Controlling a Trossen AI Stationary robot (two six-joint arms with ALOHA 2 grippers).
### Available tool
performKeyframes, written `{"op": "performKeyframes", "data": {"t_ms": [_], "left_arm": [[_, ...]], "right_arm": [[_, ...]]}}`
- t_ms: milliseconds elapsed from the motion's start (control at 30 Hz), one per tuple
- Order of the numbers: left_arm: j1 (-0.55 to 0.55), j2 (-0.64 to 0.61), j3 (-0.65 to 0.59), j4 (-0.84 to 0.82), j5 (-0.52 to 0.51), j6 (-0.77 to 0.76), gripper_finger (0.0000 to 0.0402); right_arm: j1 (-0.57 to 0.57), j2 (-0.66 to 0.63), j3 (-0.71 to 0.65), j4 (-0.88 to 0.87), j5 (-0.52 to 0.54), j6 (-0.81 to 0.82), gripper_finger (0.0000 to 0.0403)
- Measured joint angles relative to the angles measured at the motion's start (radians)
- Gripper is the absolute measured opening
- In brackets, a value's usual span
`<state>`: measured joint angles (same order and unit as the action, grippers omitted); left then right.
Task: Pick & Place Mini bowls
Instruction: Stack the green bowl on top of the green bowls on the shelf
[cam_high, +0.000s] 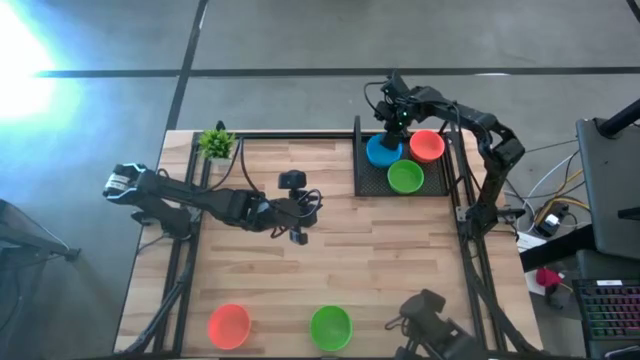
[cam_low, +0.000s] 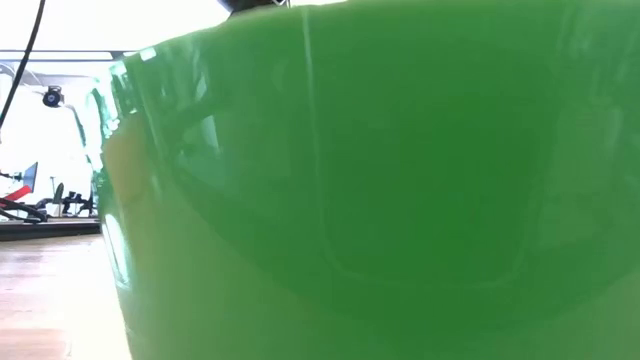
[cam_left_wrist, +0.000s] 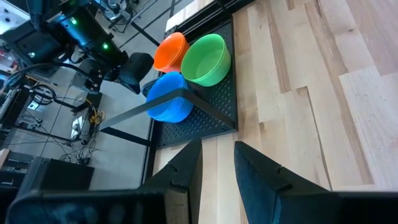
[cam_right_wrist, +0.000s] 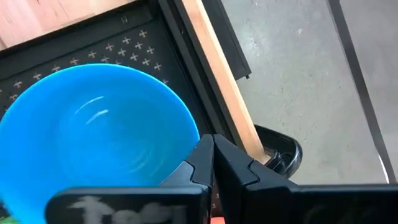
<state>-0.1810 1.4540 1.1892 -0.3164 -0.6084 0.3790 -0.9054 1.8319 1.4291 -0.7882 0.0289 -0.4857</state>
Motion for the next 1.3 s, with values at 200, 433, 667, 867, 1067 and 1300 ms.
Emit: {"op": "performKeyframes", "data": {"t_ms": [200, 433, 667, 867, 1067, 1300], "left_arm": [[0.0, 0.0, 0.0, -0.014, -0.008, -0.024, 0.0092], [-0.004, 0.0, 0.0, -0.039, -0.007, -0.072, 0.0092], [-0.019, 0.0, -0.046, -0.04, 0.168, -0.161, 0.0092], [-0.076, 0.003, -0.093, -0.032, 0.204, -0.231, 0.0092], [-0.166, 0.041, -0.104, 0.0, 0.205, -0.318, 0.0092], [-0.247, 0.108, -0.104, 0.053, 0.205, -0.48, 0.0092]], "right_arm": [[0.007, -0.071, 0.041, -0.032, 0.006, 0.012, 0.0008], [0.091, -0.29, 0.034, -0.044, 0.029, 0.037, 0.0008], [0.308, -0.5, -0.009, -0.047, 0.133, 0.081, 0.0008], [0.531, -0.642, -0.077, -0.053, 0.183, 0.148, 0.0008], [0.761, -0.743, -0.17, -0.05, 0.268, 0.258, 0.0008], [1.002, -0.793, -0.273, -0.046, 0.357, 0.412, 0.0008]]}}
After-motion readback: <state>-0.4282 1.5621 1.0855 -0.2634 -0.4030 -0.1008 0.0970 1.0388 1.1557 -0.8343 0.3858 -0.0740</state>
